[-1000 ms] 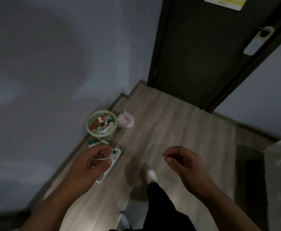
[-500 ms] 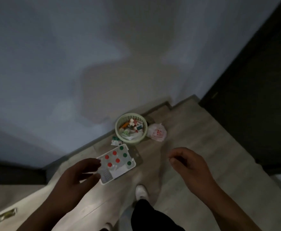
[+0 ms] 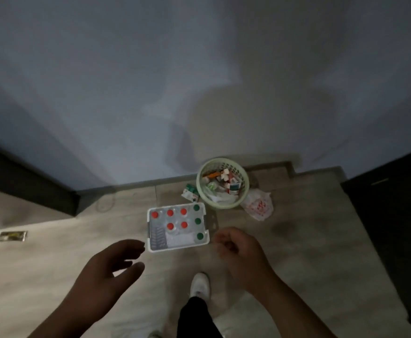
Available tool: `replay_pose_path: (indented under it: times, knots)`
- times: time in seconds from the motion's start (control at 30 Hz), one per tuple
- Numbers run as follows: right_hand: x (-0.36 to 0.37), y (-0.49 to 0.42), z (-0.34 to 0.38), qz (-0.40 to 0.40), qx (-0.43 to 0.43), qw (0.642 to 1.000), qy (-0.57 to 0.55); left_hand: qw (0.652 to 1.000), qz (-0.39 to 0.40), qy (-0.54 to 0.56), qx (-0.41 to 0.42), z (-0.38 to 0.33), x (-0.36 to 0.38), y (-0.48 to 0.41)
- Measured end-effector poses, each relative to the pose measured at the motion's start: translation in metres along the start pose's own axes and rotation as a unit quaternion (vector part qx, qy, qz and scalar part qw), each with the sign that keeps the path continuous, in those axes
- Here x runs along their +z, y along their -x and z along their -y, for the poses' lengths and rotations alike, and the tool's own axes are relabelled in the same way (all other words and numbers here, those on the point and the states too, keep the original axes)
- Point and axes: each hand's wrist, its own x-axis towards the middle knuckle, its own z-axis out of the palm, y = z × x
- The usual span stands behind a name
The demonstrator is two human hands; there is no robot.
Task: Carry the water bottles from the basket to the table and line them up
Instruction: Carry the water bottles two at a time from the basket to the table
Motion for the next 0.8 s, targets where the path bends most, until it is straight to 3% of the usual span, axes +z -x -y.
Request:
replay_pose_path:
  times: [0.27, 0.53, 0.8]
  knots:
    - [0.086, -0.074, -0.128, 0.03, 0.057, 0.995, 0.079, 0.997, 0.037, -0.039, -0.06, 0.167, 0.034, -0.033]
    - [0.157, -0.168, -0.273, 0.078, 0.099, 0.988, 0.088, 0.992, 0.009, -0.028, -0.123, 0.32, 0.092, -0.104]
    - [0.188, -0.283, -0.342, 0.067, -0.012, 0.992, 0.106, 0.993, -0.054, -0.038, -0.095, 0.412, 0.145, -0.216]
